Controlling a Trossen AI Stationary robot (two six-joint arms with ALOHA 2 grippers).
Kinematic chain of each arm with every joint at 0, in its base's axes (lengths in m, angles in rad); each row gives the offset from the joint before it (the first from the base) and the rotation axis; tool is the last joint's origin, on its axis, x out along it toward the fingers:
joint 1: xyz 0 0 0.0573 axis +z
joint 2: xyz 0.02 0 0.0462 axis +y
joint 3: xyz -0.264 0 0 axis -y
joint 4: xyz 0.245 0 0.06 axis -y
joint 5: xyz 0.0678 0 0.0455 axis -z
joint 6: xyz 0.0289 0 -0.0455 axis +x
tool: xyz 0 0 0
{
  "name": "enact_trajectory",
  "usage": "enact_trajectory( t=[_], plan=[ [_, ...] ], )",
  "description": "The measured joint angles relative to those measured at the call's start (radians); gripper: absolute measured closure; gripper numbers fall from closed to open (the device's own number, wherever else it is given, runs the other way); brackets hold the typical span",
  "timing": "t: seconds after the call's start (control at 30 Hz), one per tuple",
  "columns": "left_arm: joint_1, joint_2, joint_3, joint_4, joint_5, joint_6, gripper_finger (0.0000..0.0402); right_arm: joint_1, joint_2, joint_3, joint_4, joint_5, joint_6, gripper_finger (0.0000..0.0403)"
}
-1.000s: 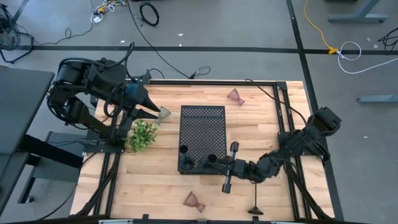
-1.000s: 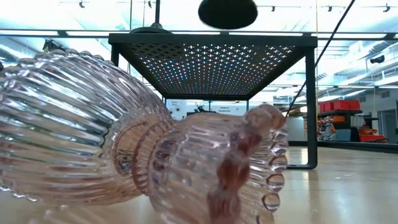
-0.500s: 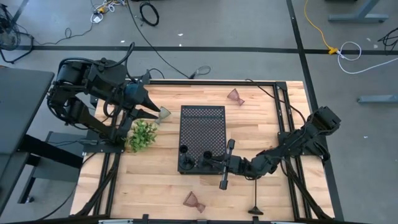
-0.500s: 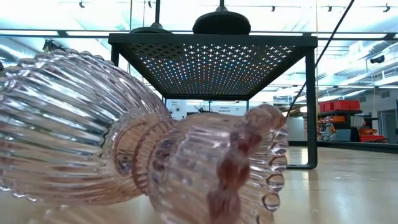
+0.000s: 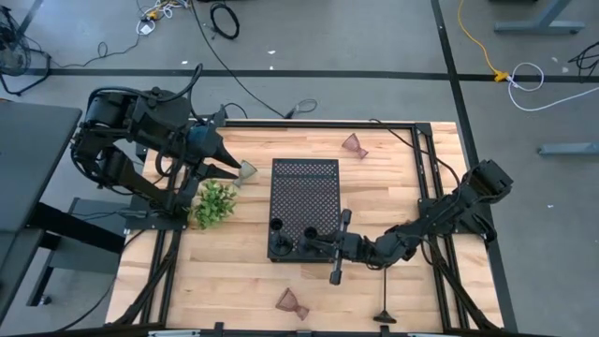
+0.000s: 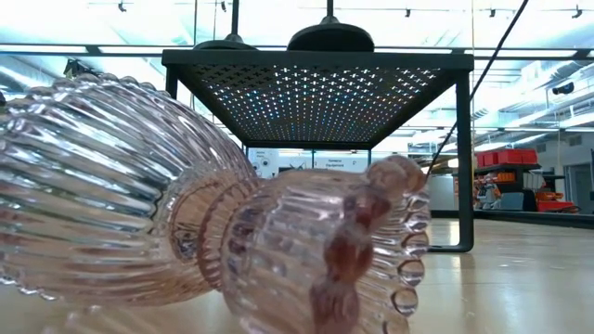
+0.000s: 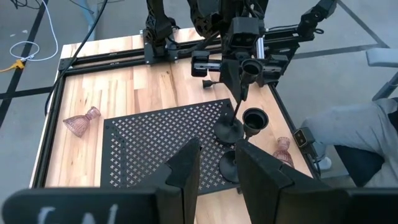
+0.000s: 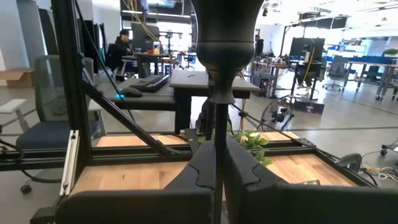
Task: Pick & Place candle stick holders
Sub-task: Put the top black candle holder on the shelf
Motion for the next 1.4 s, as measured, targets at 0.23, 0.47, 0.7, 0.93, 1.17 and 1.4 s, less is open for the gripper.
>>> enact_trajectory(
  t=[0.23, 0.47, 0.7, 0.93, 1.17, 1.4],
  plan=[
    [0.000, 0.000, 0.000, 0.000, 0.000, 0.000, 0.0294, -0.014, 0.025, 0.000, 0.002, -0.002, 0.019, 0.0403],
    [0.000, 0.000, 0.000, 0.000, 0.000, 0.000, 0.0294, -0.015, 0.037, 0.000, 0.023, 0.001, 0.014, 0.0403],
    [0.000, 0.000, 0.000, -0.003, 0.000, 0.000, 0.0294, -0.015, 0.037, 0.000, 0.017, 0.002, 0.015, 0.0381],
    [0.000, 0.000, 0.000, -0.005, 0.000, 0.000, 0.0294, -0.015, 0.040, 0.000, 0.004, 0.008, 0.013, 0.0356],
    [0.000, 0.000, 0.000, -0.005, 0.000, 0.000, 0.0294, -0.015, 0.040, 0.000, 0.011, 0.009, 0.013, 0.0323],
    [0.000, 0.000, 0.000, -0.005, 0.000, 0.000, 0.0294, -0.015, 0.039, 0.000, 0.012, 0.036, 0.001, 0.0277]
  ],
)
